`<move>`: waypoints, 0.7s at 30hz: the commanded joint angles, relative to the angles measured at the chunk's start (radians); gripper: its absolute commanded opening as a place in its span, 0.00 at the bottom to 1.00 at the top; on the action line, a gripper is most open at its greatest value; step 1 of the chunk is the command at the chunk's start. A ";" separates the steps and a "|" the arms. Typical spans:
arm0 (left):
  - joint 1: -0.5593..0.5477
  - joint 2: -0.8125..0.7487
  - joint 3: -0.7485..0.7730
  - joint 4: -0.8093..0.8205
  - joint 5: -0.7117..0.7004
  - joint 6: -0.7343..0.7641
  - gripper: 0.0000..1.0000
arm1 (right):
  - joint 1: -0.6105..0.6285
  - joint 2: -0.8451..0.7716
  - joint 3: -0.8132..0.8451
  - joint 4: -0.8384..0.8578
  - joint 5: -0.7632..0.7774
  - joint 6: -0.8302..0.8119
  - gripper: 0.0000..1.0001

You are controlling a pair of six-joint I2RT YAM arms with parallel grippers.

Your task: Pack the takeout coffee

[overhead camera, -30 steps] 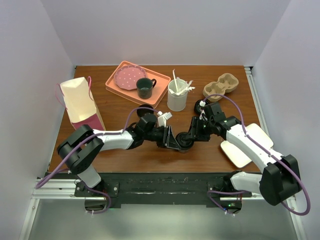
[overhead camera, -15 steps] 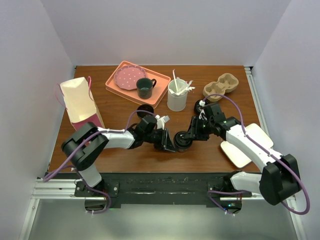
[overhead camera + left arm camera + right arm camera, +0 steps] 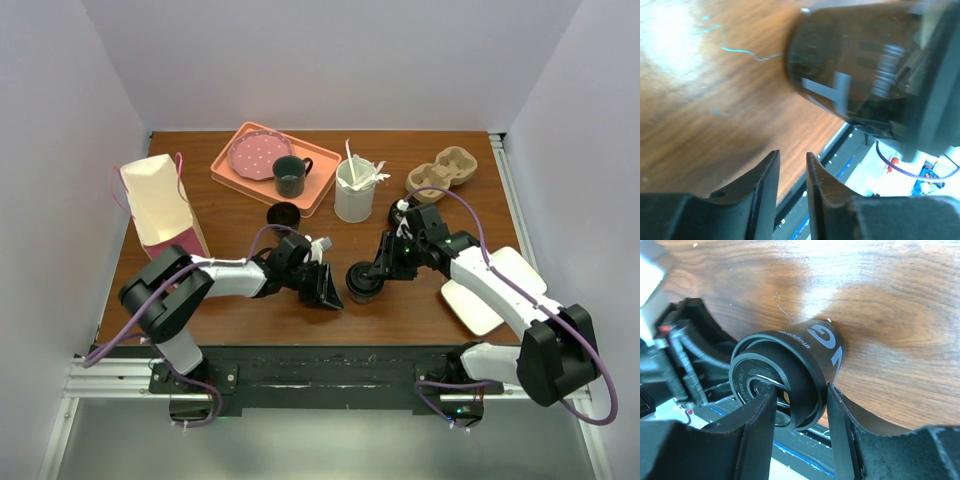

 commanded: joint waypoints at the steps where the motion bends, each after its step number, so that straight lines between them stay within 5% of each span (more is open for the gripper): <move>1: 0.006 -0.106 0.070 -0.056 0.025 0.065 0.38 | 0.004 0.064 -0.015 -0.140 0.138 -0.049 0.45; 7: 0.034 -0.165 0.127 -0.044 0.042 0.111 0.47 | 0.004 0.079 -0.002 -0.140 0.136 -0.051 0.44; 21: 0.057 -0.062 0.193 -0.048 0.117 0.240 0.40 | 0.002 0.087 -0.002 -0.142 0.138 -0.057 0.44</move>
